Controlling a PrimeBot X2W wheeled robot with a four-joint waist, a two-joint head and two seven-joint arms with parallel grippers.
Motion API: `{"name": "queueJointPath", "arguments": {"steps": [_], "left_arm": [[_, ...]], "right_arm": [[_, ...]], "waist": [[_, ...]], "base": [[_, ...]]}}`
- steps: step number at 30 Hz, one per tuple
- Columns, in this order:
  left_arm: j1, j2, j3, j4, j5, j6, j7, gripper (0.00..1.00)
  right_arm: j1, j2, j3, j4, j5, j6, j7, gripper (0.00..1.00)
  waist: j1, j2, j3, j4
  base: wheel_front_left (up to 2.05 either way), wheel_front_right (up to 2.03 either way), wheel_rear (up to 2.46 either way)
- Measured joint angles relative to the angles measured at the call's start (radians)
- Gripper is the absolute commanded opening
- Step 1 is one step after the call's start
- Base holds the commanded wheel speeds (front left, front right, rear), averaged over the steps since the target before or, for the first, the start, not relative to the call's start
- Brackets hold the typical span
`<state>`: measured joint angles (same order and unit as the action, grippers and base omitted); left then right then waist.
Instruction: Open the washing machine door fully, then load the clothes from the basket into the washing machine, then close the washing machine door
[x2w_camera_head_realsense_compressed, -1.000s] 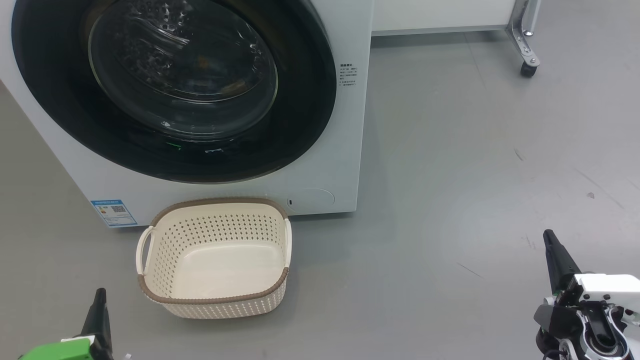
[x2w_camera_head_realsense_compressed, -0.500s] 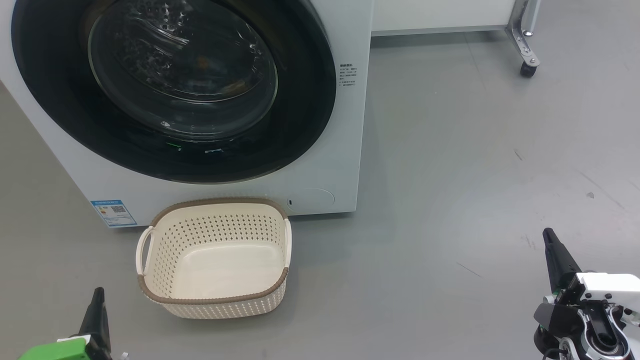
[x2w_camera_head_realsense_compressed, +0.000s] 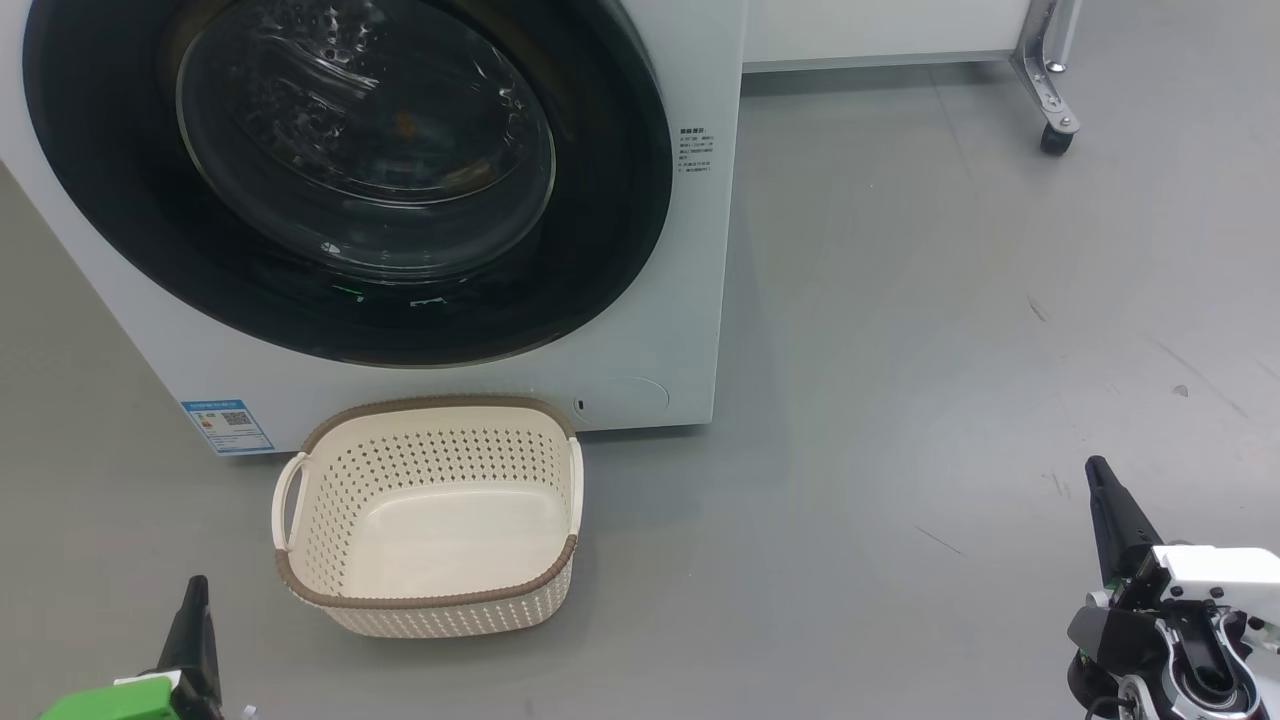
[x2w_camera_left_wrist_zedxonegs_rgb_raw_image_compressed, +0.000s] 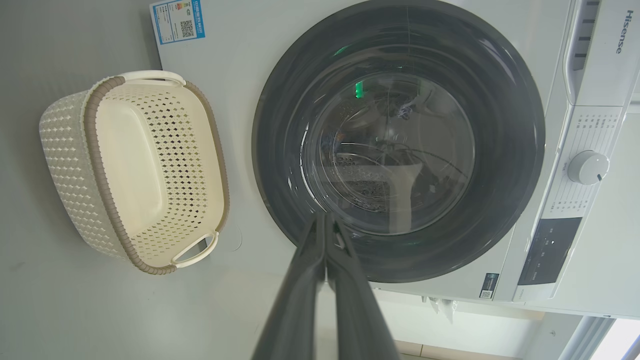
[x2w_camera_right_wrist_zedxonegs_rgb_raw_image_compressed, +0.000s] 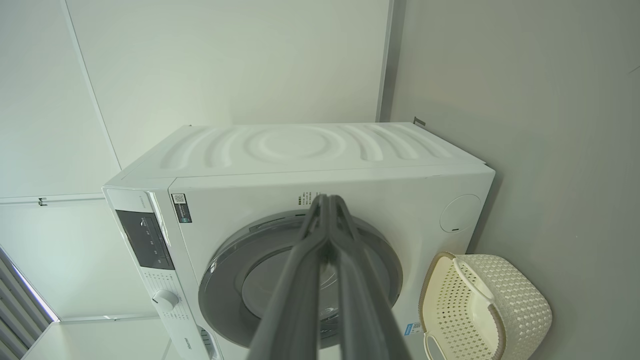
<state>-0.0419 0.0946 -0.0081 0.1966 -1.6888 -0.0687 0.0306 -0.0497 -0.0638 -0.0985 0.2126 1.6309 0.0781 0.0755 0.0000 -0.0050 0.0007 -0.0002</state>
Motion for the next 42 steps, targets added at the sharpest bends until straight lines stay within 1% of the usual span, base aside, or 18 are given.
{"name": "queueJointPath", "arguments": {"steps": [42], "left_arm": [[-0.001, 0.0, 0.001, 0.006, 0.0, -0.007, 0.001, 0.0]], "right_arm": [[0.0, 0.001, -0.001, 0.002, 0.0, 0.0, 0.001, 0.0]], "waist": [[0.0, 0.0, 0.0, 0.0]], "base": [[0.0, 0.0, 0.0]]}}
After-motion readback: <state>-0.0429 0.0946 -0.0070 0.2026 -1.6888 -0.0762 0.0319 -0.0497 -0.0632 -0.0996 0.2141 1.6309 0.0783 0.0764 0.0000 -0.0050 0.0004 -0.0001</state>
